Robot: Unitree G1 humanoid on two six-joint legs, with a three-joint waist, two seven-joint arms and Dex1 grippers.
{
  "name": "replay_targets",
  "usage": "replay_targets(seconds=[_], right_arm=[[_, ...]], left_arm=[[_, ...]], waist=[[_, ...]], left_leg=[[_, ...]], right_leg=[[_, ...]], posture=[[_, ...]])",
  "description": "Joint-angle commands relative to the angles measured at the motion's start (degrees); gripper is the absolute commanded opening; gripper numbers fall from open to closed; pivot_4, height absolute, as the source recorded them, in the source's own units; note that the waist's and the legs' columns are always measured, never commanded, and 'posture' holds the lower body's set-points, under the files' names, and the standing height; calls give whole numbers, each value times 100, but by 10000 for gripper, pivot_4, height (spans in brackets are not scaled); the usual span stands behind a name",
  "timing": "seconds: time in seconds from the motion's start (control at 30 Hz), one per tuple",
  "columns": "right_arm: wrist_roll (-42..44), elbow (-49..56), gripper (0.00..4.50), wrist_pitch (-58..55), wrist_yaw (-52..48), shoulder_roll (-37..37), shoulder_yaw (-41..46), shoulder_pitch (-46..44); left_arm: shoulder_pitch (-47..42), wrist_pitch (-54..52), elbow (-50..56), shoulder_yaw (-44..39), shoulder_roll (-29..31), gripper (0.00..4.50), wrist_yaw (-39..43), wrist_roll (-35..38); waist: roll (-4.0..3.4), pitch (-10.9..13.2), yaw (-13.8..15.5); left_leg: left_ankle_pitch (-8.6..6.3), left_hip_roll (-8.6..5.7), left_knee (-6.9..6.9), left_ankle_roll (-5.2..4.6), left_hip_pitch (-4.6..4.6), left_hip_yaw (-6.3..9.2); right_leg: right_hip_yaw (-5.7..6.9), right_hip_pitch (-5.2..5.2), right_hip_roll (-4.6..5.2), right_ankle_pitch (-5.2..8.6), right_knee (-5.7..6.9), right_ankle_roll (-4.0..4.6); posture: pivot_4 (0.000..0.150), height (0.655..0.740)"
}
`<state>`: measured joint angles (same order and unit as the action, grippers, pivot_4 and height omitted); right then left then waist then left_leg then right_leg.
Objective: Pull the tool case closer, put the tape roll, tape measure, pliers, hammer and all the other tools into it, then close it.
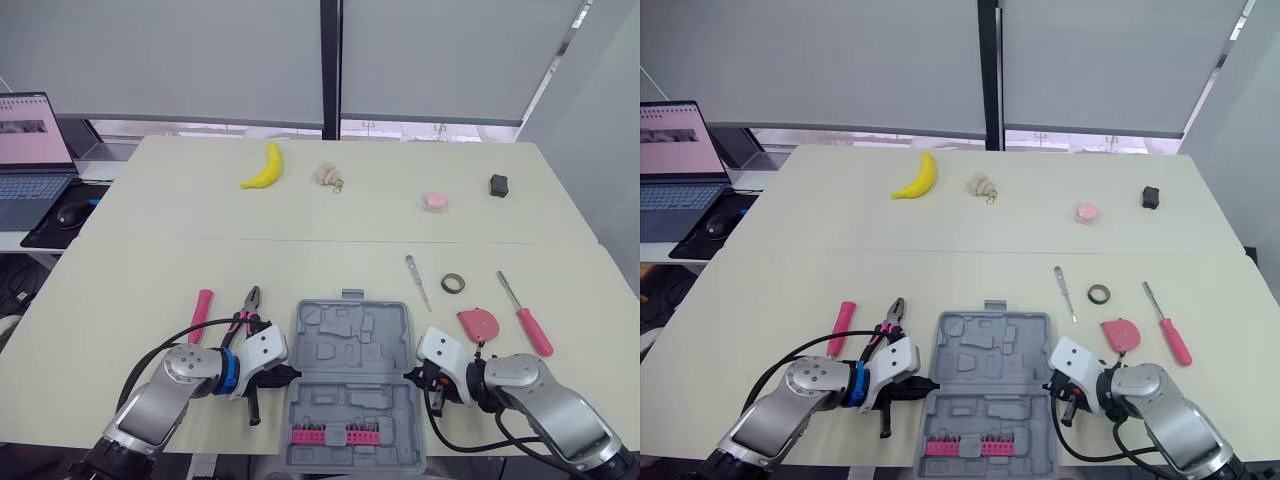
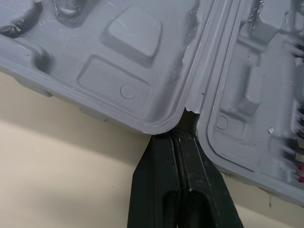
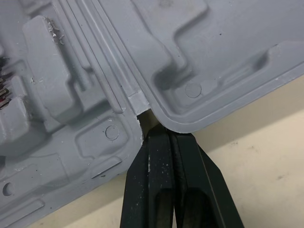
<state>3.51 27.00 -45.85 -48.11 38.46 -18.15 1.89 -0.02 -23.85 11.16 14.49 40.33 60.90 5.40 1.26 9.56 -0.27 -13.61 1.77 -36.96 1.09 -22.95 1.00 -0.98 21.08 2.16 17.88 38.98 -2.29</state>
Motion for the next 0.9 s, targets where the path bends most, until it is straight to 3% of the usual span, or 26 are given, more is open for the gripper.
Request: replay_targets(seconds=[0.03, 0.9], right_arm=[[134, 171, 682, -8, -26, 32, -179, 47], [423, 446, 682, -132, -49, 479, -333, 313]], left_arm=[[94, 88, 231, 112, 21, 0, 92, 127], [524, 53, 620, 157, 266, 0, 101, 222]], waist=[[0, 0, 0], [1, -1, 8]], left_leg=[[0, 0, 0, 0, 0, 0], [0, 11, 2, 0, 0, 3]], right_leg=[[0, 0, 0, 0, 0, 0], [1, 0, 2, 5, -1, 3]], posture=[[1500, 7274], [1500, 7274]])
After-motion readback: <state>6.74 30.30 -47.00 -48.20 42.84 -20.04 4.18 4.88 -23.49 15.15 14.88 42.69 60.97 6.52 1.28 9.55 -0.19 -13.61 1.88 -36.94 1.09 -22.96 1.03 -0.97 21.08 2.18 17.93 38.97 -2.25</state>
